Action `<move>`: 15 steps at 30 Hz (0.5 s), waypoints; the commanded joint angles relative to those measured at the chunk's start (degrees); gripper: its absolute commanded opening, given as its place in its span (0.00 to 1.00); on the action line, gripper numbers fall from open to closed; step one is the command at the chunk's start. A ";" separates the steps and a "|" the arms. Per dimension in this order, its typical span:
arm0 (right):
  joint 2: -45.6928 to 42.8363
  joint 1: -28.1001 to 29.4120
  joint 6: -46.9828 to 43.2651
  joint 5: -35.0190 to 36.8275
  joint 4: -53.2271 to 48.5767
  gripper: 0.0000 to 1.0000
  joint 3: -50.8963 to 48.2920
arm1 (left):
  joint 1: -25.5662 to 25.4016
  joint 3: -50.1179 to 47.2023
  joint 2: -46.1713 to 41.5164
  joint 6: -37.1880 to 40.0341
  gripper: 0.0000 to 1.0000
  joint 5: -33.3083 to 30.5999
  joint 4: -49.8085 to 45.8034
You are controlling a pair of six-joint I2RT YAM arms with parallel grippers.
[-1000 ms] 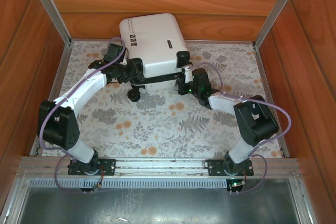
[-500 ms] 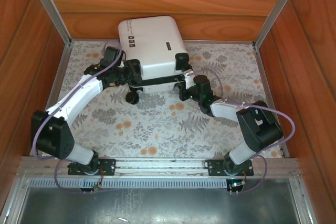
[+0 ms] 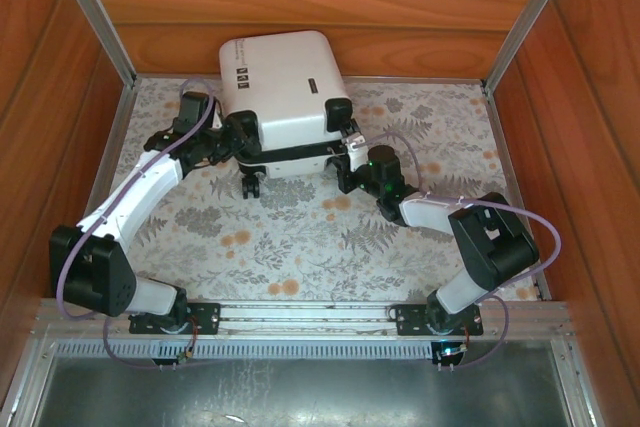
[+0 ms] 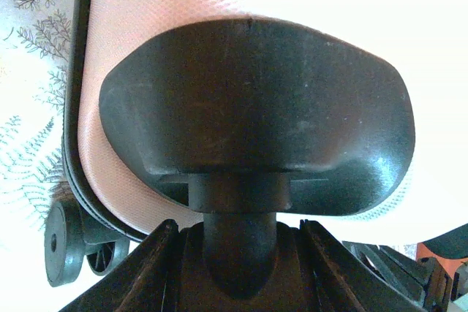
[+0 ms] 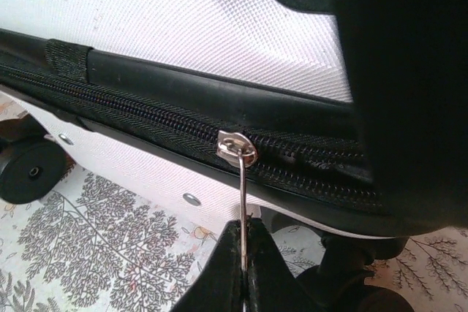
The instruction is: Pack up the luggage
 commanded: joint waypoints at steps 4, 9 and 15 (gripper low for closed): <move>-0.54 -6.25 3.03 3.55 -5.12 0.00 -0.48 | 5.33 0.29 -4.16 7.27 0.00 -3.62 3.49; -1.32 -6.81 3.19 2.34 -5.88 0.00 -1.32 | 5.63 -0.92 -3.60 9.45 0.00 -2.34 3.57; -1.33 -8.59 5.07 1.22 -4.79 0.00 -2.96 | 9.45 -1.86 -5.74 7.34 0.00 -4.31 3.38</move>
